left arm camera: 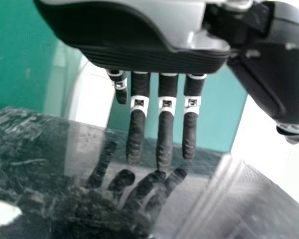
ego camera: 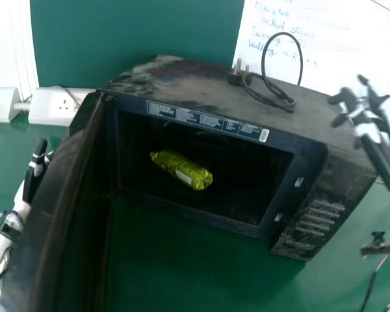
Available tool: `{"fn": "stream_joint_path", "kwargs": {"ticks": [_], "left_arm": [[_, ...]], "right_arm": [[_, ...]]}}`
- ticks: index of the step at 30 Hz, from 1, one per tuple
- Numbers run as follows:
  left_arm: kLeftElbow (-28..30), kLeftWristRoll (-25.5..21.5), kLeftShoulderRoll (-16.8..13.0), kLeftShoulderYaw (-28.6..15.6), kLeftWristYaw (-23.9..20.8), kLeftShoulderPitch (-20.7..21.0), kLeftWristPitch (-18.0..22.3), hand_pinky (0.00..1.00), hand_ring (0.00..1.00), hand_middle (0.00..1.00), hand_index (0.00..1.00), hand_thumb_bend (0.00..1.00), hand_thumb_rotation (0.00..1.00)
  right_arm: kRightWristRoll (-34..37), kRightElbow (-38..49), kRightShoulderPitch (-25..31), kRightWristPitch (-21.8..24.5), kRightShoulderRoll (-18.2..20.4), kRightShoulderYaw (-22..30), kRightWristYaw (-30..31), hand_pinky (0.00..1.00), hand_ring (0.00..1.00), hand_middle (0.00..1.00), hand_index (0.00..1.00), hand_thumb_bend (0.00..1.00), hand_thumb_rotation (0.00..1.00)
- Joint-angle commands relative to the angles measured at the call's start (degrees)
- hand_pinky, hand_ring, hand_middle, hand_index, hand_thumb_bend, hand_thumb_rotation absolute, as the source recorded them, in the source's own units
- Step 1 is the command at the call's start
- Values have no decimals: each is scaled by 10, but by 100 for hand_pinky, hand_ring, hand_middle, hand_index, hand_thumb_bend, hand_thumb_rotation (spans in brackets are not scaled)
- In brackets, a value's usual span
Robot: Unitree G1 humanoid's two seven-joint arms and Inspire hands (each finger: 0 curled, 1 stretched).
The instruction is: Put biscuit inside oven
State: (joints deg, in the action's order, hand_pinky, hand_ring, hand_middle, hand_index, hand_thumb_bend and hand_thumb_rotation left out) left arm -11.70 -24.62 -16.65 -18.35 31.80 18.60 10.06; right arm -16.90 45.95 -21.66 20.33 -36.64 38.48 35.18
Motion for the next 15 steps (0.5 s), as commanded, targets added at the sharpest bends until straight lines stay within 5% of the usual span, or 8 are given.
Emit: {"fn": "stream_joint_path", "kwargs": {"ticks": [1,2,4,11,13,15], "left_arm": [[0,17,-8,20,26,-10,27,33,37,44,57,89,33],[-2,22,-9,22,29,-11,38,33,38,44,57,90,30],[2,34,-11,28,27,-12,53,31,37,44,57,88,28],[-7,96,-25,47,13,-14,123,28,37,44,56,85,25],[1,108,-28,51,5,-20,123,29,37,45,57,89,25],[5,113,-30,55,3,-23,123,30,37,45,57,91,23]], "right_arm": [[34,-28,6,-26,-9,26,-26,24,32,41,57,69,29],[39,-40,9,-34,-12,32,-36,24,33,41,52,59,21],[51,-63,15,-53,-20,43,-50,23,32,41,50,53,18],[44,-88,38,-63,-33,58,-116,18,24,38,49,51,17],[43,-91,44,-61,-37,59,-127,16,22,38,52,76,41],[53,-90,45,-50,-36,60,-134,15,21,38,53,84,48]]}}
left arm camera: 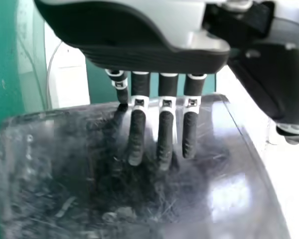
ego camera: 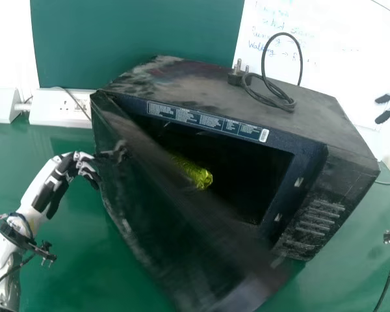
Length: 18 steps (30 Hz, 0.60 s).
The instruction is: Put biscuit inside oven
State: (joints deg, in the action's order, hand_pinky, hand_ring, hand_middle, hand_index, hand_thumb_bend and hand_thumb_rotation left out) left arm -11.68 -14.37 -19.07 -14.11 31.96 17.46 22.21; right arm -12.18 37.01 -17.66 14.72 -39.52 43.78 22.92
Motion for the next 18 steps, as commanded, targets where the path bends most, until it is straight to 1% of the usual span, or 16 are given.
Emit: {"fn": "stream_joint_path", "kwargs": {"ticks": [1,3,4,5,6,10,12,13,14,18], "left_arm": [[8,12,-8,15,0,-14,0,30,37,45,57,91,22],[9,12,-9,18,1,-16,-1,31,36,45,57,92,22],[8,10,-9,19,2,-16,0,31,36,45,57,91,22],[4,10,-9,20,1,-15,4,30,36,45,57,91,21],[1,10,-9,21,2,-13,8,30,36,45,57,92,22],[-4,8,-15,24,4,-12,6,31,36,45,58,90,22],[-9,8,-17,25,4,-10,10,30,36,45,58,90,22],[-11,9,-18,26,3,-10,13,31,36,45,58,89,22],[-11,10,-19,27,2,-10,13,31,36,45,58,89,22],[-14,9,-20,28,2,-9,16,31,36,45,58,87,23]], "right_arm": [[11,1,5,11,-6,6,-15,17,23,38,53,84,46],[12,5,9,12,-7,1,-23,17,24,38,53,84,46],[15,3,13,4,-10,0,-23,17,24,38,52,83,46],[15,4,15,3,-13,-1,-24,17,24,38,52,81,45],[13,4,17,5,-15,-2,-27,17,24,38,52,81,45],[-3,12,20,26,-19,-10,-43,16,22,38,53,85,48],[-7,13,24,24,-22,-12,-46,16,21,38,53,86,49],[-1,10,25,16,-24,-11,-45,16,20,37,53,86,50],[4,9,25,14,-24,-10,-45,15,20,37,53,84,48],[18,2,25,15,-22,-2,-49,16,22,36,52,83,45]]}}
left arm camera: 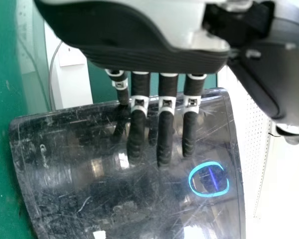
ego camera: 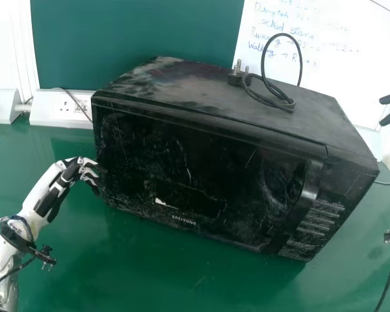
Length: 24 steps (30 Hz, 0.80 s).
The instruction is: Put biscuit inside oven
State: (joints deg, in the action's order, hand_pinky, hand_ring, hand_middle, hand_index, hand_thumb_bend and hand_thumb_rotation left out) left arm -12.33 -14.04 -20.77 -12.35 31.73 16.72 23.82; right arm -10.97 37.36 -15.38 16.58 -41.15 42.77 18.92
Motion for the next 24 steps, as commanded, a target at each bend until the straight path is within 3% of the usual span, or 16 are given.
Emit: {"fn": "stream_joint_path", "kwargs": {"ticks": [1,7,10,17,19,21,24], "left_arm": [[-8,5,-4,11,5,-2,0,31,36,46,58,88,23],[-6,10,-7,12,-1,-3,-2,31,36,46,58,87,24],[-3,12,-8,12,-3,-3,-5,31,36,45,58,87,24],[-15,13,-9,10,-9,2,3,29,36,45,57,86,25],[-27,-8,-3,5,-3,9,-1,29,36,45,57,83,26],[-41,-50,9,-5,7,18,-26,28,35,44,56,77,23],[-54,-91,18,-23,-6,26,-71,29,36,42,56,75,27]], "right_arm": [[5,-4,4,-3,-7,11,-11,17,22,37,52,82,44],[7,-18,9,7,-15,31,-19,18,26,41,53,82,45],[23,-21,2,16,-8,33,-27,19,27,40,52,79,39],[12,-20,14,8,-17,28,-41,20,27,42,55,81,44],[10,-20,17,2,-20,26,-41,21,28,41,54,79,44],[9,-26,17,-2,-22,25,-44,21,28,40,53,80,45],[0,-29,19,-3,-25,25,-50,21,29,40,53,84,48]]}}
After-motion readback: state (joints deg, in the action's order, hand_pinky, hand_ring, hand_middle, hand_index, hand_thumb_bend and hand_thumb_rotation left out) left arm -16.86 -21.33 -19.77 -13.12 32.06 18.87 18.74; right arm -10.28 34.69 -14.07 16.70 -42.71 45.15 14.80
